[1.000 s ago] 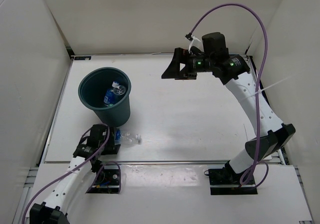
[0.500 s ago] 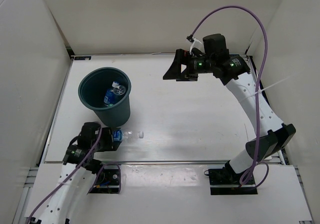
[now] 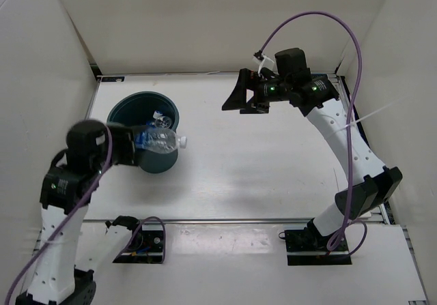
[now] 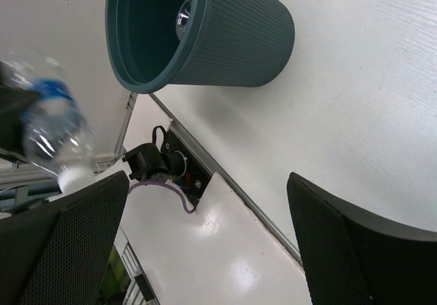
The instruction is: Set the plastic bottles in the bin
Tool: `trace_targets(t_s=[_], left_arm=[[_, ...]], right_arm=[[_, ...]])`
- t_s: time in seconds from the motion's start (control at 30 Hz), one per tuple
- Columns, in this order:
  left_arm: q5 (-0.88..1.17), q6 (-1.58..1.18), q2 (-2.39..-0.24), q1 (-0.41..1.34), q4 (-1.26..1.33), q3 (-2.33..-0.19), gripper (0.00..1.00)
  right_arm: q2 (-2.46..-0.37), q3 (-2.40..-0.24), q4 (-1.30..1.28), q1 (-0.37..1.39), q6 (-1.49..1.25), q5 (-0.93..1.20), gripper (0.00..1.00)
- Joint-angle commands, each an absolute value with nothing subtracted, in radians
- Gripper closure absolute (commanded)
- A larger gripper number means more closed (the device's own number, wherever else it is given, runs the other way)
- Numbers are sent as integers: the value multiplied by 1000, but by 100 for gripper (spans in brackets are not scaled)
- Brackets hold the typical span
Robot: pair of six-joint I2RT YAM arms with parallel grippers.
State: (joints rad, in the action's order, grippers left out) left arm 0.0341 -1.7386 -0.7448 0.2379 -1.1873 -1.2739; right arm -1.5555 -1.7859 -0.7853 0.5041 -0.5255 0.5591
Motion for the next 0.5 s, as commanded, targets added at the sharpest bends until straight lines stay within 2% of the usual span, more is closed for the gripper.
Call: trace_targets(t_s=[0.0, 0.07, 0.17, 0.27, 0.47], left_arm=[[-246, -1375, -905, 233, -1157, -1529, 43], [-463, -1207, -1041, 233, -1143, -1703, 42], [-694, -1013, -1133, 233, -1079, -1756, 39], [-744, -795, -1167, 233, -855, -1692, 38], [-879, -657, -1279, 276, -810, -1675, 30]], right_arm=[[-1555, -1812, -764, 500, -532, 586, 0], [-1555, -1812, -764, 500, -532, 595, 0], [-1555, -1822, -764, 500, -532, 604, 0], [-1565, -1833, -764, 500, -523, 604, 0], [-1555, -1835, -764, 491, -512, 604, 0]])
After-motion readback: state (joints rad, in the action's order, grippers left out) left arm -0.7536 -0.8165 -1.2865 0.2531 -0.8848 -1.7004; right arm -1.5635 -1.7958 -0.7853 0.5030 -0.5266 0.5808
